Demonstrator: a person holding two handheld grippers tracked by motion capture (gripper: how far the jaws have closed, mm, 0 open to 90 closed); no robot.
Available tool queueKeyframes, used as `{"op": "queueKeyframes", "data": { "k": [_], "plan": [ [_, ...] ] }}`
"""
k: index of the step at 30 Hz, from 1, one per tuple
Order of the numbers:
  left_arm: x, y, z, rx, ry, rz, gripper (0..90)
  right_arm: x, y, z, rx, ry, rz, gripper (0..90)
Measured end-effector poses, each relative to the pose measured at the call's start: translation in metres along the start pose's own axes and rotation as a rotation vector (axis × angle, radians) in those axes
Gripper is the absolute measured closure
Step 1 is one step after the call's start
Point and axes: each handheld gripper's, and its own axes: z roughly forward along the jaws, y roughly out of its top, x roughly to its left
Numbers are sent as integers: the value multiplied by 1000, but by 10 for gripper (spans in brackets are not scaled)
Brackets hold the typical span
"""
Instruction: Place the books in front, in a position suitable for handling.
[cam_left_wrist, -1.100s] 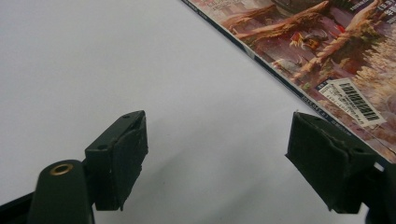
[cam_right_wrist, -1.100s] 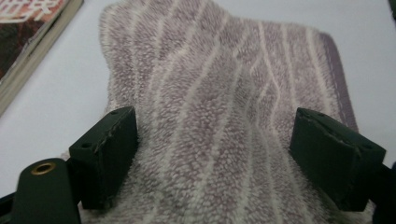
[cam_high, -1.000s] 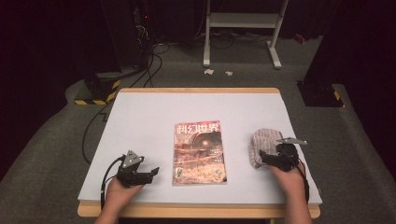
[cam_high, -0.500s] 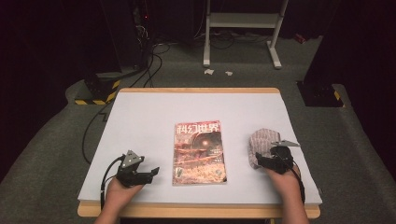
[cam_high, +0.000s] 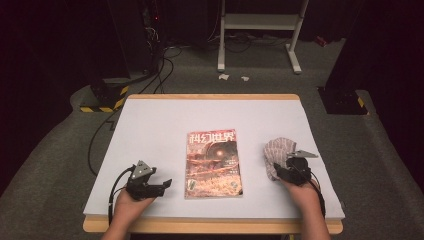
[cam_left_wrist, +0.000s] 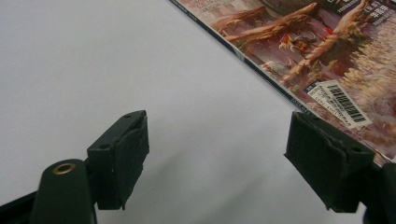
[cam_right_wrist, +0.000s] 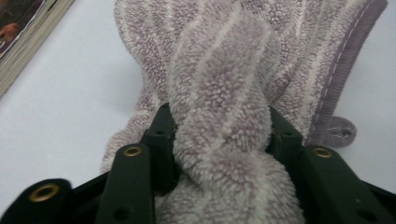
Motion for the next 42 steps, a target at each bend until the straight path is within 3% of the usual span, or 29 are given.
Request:
{"op": "queueKeyframes", "data": {
  "k": [5,9,18,22,29,32,42],
  "plan": [
    [0,0,0,-4,-6,-1,217,2,-1,-1,-13,-5,-37,600],
    [1,1,1,-5,3,-1,223,0,0,-3,-15,5,-34,616],
    [1,4,0,-13,0,-1,220,3,1,-17,-74,-24,-42,625],
    [1,5,0,-21,0,2,218,7,5,-26,-107,5,-41,625],
    [2,6,1,-27,-5,0,216,31,12,-39,-147,52,-85,624],
    [2,7,2,-27,-6,-2,215,44,14,-45,-168,97,-95,623],
    [2,9,5,-40,-8,9,210,96,17,-49,-192,187,-176,623]
  ]
}}
